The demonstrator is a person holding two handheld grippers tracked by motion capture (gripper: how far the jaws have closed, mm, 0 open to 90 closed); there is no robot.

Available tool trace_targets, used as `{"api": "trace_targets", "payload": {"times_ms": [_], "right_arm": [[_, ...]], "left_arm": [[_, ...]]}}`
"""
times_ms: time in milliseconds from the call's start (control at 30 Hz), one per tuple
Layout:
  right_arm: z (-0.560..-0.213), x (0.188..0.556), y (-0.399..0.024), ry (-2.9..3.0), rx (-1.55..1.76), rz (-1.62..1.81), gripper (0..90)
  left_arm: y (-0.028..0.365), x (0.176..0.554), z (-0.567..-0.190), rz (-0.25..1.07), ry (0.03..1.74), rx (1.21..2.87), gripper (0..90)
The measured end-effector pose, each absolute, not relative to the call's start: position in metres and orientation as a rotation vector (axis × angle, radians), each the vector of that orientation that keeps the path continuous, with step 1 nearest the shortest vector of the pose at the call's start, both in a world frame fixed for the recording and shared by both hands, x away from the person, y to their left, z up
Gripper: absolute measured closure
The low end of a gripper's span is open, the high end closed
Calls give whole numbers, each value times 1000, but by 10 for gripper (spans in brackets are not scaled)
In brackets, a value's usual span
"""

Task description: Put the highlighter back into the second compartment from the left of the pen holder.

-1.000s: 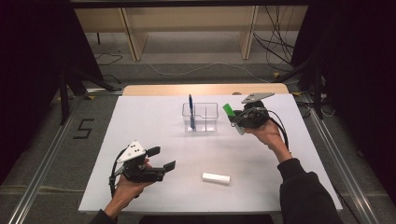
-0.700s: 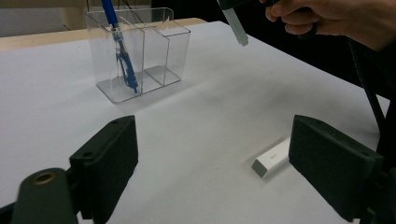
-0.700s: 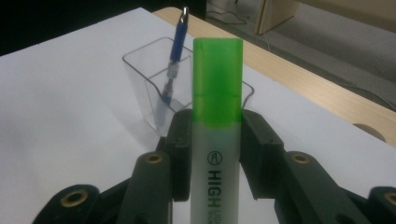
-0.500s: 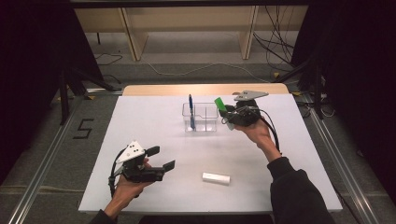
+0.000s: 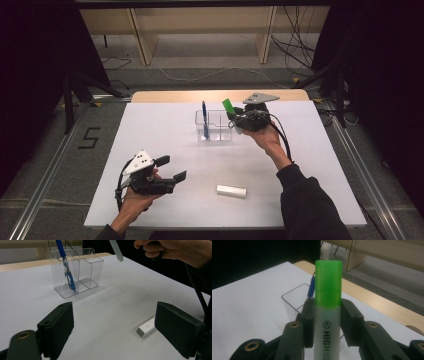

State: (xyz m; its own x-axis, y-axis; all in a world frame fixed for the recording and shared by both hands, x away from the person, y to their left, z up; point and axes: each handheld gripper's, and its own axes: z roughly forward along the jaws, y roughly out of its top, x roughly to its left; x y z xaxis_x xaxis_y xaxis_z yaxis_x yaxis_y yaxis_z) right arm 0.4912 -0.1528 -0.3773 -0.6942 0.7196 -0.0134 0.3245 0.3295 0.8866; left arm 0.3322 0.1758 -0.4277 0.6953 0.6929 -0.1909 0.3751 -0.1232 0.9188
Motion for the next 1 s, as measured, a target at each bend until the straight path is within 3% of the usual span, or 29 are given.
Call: {"api": "trace_targets", "payload": {"times_ms": [1000], "right_arm": [[-379,518,-115,2058,1025,1350,673]], "left_arm": [[180,331,-426,374,855,1720,151]]}}
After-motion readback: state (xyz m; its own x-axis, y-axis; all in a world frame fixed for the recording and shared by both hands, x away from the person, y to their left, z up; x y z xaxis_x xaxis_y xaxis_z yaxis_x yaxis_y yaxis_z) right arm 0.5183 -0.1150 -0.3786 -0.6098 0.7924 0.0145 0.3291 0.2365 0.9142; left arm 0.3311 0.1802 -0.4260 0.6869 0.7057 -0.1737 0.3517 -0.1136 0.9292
